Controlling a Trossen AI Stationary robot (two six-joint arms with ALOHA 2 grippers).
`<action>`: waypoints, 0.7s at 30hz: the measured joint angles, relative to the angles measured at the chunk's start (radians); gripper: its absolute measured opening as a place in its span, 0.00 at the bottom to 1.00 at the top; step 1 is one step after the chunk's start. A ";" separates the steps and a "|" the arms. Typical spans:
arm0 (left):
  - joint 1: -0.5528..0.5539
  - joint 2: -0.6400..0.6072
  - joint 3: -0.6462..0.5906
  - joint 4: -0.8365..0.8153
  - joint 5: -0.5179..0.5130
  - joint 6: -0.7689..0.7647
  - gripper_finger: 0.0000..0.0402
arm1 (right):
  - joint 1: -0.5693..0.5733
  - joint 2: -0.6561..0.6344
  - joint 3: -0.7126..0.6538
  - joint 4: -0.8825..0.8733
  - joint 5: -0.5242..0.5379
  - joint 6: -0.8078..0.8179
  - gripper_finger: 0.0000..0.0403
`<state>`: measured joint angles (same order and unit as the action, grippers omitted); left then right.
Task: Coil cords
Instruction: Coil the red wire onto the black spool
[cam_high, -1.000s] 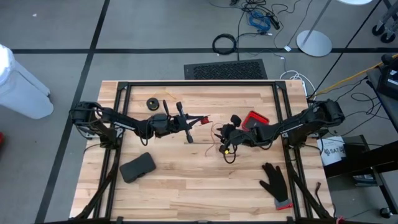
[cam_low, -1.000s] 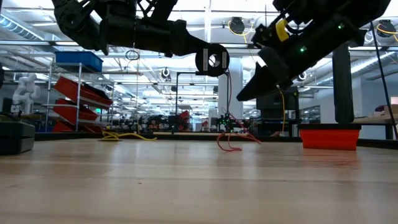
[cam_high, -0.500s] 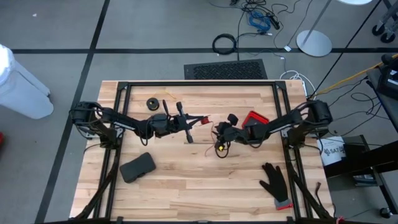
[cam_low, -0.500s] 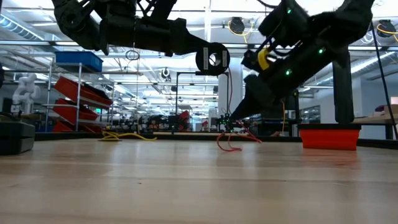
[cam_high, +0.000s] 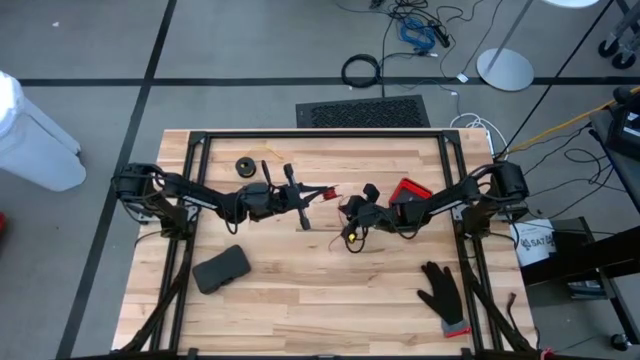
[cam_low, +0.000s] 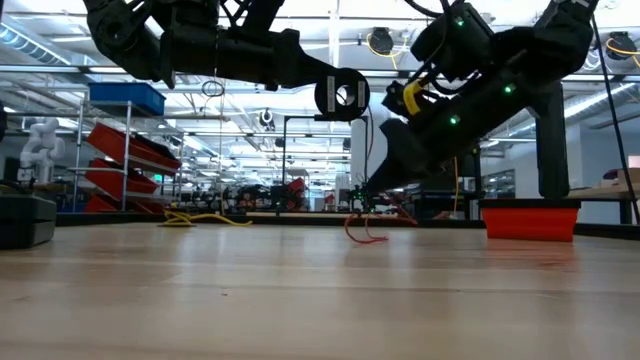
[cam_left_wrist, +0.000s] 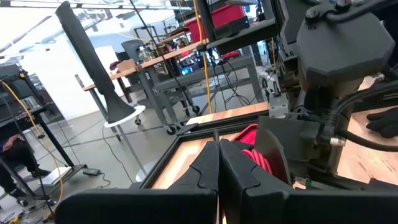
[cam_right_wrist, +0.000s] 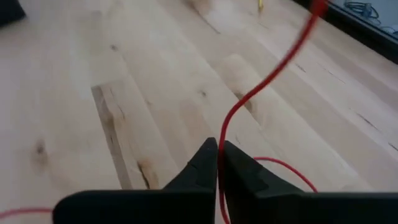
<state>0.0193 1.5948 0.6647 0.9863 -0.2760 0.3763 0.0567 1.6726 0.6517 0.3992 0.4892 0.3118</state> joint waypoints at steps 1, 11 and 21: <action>0.000 0.000 0.000 0.000 0.000 0.000 0.00 | -0.002 0.000 0.006 0.002 -0.001 0.001 0.01; 0.002 0.005 -0.004 -0.026 -0.011 0.000 0.00 | -0.017 0.140 0.238 0.023 -0.075 -0.054 0.00; 0.000 0.000 0.000 -0.012 -0.022 0.019 0.00 | 0.032 0.181 0.350 -0.020 0.051 -0.063 0.00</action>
<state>0.0189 1.5944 0.6647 0.9746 -0.2978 0.3953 0.0890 1.8533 1.0021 0.3794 0.5405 0.2492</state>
